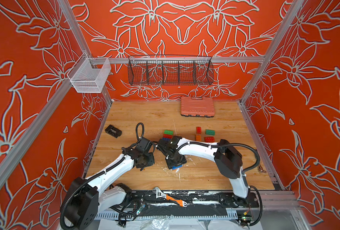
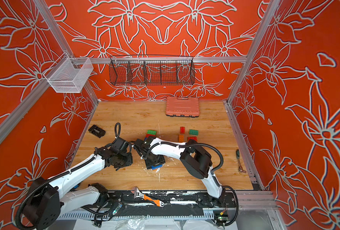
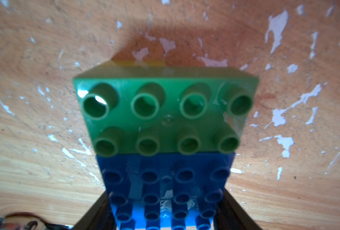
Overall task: Assemble a rectangle with lego
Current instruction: Assemble the lego brick with the lego brick.
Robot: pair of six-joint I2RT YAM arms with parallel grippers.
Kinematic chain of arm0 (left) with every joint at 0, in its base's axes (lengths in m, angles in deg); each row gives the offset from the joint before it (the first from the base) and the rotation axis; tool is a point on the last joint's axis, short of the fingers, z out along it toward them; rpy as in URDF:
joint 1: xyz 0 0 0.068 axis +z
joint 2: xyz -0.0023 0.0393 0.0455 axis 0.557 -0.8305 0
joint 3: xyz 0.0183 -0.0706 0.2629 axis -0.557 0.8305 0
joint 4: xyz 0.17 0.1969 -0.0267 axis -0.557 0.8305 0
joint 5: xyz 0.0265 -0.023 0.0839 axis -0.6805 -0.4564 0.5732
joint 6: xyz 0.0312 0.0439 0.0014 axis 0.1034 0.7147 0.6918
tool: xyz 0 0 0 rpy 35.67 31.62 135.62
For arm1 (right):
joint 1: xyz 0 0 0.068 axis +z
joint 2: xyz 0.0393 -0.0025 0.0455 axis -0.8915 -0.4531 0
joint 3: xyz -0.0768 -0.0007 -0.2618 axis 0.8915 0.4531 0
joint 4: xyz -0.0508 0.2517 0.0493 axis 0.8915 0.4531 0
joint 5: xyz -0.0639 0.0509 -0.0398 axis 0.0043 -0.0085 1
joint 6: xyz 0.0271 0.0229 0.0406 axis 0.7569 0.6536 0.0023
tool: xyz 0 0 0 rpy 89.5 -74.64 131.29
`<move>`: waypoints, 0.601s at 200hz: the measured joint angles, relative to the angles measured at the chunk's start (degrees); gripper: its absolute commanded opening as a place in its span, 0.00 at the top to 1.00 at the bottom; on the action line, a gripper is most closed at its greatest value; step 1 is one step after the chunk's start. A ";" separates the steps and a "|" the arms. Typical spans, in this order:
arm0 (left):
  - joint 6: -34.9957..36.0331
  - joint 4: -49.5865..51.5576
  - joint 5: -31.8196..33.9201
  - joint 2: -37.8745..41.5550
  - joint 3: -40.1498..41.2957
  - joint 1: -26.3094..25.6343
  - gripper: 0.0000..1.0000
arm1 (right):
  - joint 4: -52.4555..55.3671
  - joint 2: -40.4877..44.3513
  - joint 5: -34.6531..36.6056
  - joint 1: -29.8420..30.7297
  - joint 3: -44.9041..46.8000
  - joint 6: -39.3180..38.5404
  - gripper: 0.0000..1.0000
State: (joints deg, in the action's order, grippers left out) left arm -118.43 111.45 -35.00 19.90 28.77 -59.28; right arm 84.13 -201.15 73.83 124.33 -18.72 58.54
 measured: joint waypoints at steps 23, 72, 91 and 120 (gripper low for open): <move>-0.02 0.02 -0.02 0.00 -0.02 0.02 0.73 | 1.03 -0.50 0.59 0.00 -1.03 -0.02 0.31; -0.20 0.83 -0.28 -0.09 -0.48 0.22 0.71 | 1.73 -2.16 2.05 0.63 -2.80 -0.57 0.17; -0.17 1.31 -0.76 -0.74 -1.38 0.24 0.68 | 1.64 -2.14 2.54 0.63 -2.82 -1.07 0.15; -0.20 1.27 -2.21 -2.71 -2.84 0.26 0.67 | 1.79 -0.85 3.63 0.61 -2.27 -1.70 0.14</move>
State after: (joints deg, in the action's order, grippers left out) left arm -118.63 112.72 -37.20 17.19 25.92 -59.02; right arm 85.92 -202.00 77.45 124.94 -20.99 56.84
